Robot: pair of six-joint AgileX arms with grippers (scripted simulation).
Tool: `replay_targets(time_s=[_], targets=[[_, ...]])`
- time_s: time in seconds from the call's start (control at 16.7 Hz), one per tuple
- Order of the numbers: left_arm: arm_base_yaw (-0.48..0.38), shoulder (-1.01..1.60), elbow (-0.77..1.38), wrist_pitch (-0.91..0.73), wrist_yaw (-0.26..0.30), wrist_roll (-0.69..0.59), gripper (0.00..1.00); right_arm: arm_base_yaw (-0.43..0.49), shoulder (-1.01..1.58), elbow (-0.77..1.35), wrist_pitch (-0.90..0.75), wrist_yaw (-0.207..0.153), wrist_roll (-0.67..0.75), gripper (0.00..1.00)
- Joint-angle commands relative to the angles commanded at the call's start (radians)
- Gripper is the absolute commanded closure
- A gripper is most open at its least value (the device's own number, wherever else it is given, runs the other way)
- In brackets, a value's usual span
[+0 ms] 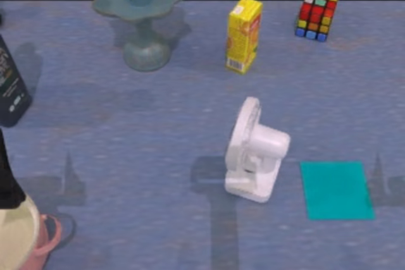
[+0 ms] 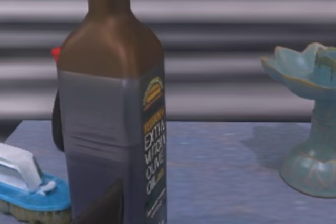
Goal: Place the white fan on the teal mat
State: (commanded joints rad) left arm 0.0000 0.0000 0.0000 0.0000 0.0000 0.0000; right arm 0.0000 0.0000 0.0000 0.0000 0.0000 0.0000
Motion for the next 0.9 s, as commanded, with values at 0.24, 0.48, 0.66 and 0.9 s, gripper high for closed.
replay_targets(time_s=[0.24,0.48,0.66,0.9], targets=[[0.000,0.000,0.000,0.000,0.000,0.000,0.00,0.006,0.026,0.011,-0.022,0.004,0.000,0.00],[0.000,0.000,0.000,0.000,0.000,0.000,0.00,0.041,0.186,0.100,-0.153,0.027,0.011,0.00],[0.000,0.000,0.000,0.000,0.000,0.000,0.00,0.083,0.364,0.239,-0.295,0.050,0.048,0.00],[0.000,0.000,0.000,0.000,0.000,0.000,0.00,0.159,0.641,0.529,-0.491,0.072,0.152,0.00]])
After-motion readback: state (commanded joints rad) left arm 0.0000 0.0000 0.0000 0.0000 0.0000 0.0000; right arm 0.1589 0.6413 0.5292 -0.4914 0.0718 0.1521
